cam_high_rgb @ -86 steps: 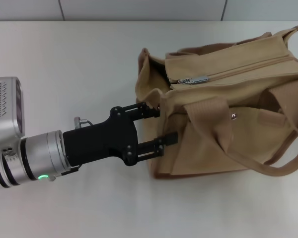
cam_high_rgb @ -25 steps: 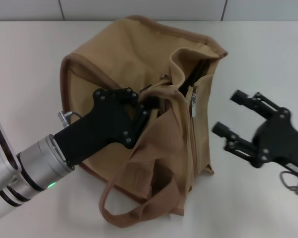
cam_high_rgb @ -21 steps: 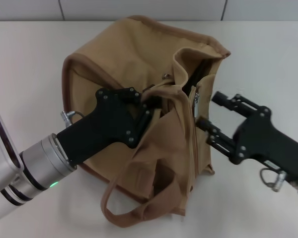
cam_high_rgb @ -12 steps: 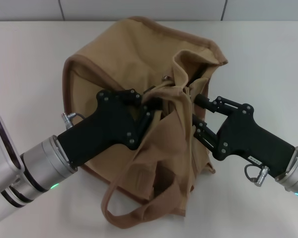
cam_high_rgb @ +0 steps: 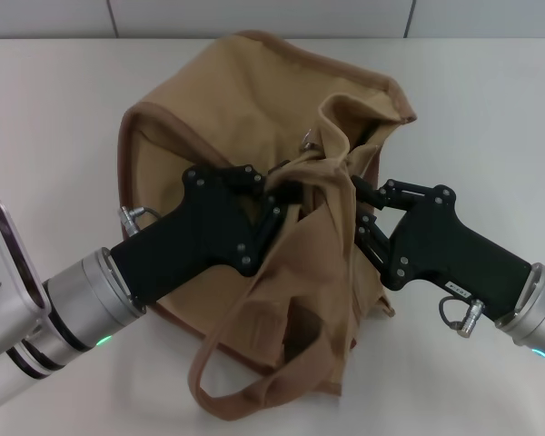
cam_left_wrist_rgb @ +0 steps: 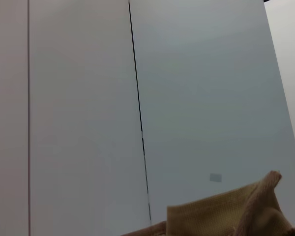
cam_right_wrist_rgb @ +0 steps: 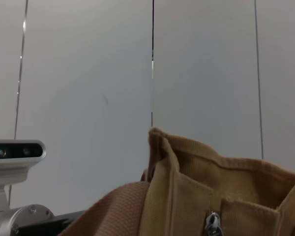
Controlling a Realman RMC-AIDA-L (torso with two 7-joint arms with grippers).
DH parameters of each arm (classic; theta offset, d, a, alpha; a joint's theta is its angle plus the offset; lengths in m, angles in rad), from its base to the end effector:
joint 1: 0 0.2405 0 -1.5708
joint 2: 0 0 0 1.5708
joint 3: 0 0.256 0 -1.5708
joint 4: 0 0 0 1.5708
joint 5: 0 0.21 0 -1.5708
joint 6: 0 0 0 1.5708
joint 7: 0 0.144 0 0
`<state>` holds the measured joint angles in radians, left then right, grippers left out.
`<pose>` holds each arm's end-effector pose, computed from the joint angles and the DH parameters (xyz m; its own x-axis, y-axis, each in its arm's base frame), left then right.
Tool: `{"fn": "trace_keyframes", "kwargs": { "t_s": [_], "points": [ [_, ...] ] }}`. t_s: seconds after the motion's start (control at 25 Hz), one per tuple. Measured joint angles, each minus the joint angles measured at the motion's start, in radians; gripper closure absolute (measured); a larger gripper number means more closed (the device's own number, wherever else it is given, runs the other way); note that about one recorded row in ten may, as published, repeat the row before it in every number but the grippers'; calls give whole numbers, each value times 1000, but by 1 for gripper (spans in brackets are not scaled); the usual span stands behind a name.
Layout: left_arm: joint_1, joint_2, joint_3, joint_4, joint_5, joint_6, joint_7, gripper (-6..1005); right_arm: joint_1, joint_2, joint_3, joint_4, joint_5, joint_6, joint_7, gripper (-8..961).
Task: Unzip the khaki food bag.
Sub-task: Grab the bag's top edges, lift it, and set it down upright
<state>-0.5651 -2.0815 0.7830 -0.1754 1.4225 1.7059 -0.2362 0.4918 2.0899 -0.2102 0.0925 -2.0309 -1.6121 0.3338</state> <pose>-0.2360 0.2576 -0.0727 0.5937 -0.1993 0.7796 0.2903 -0.8506 -0.4385 0.2485 0.2566 -0.0778 0.6280 0.1199 -0.7690 -0.3357 -0.8497 -0.4066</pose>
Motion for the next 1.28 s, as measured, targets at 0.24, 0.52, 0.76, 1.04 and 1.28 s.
{"fn": "trace_keyframes", "kwargs": {
  "t_s": [0.24,0.52,0.76,1.04,1.28],
  "points": [
    [-4,0,-2,-3,1,-3,0,931,8,1,-5,1,-4,0,-1,765],
    [-6,0,-11,-5,2,-19,0,930,8,1,-11,1,-5,0,-2,864],
    [-6,0,-12,-6,2,-20,0,928,8,1,-11,1,-6,0,-2,906],
    [-6,0,-13,-6,1,-20,0,927,6,1,-6,1,-6,-3,-3,952],
    [-5,0,-27,-16,1,-14,0,925,-12,1,0,20,0,14,-88,905]
  ]
}}
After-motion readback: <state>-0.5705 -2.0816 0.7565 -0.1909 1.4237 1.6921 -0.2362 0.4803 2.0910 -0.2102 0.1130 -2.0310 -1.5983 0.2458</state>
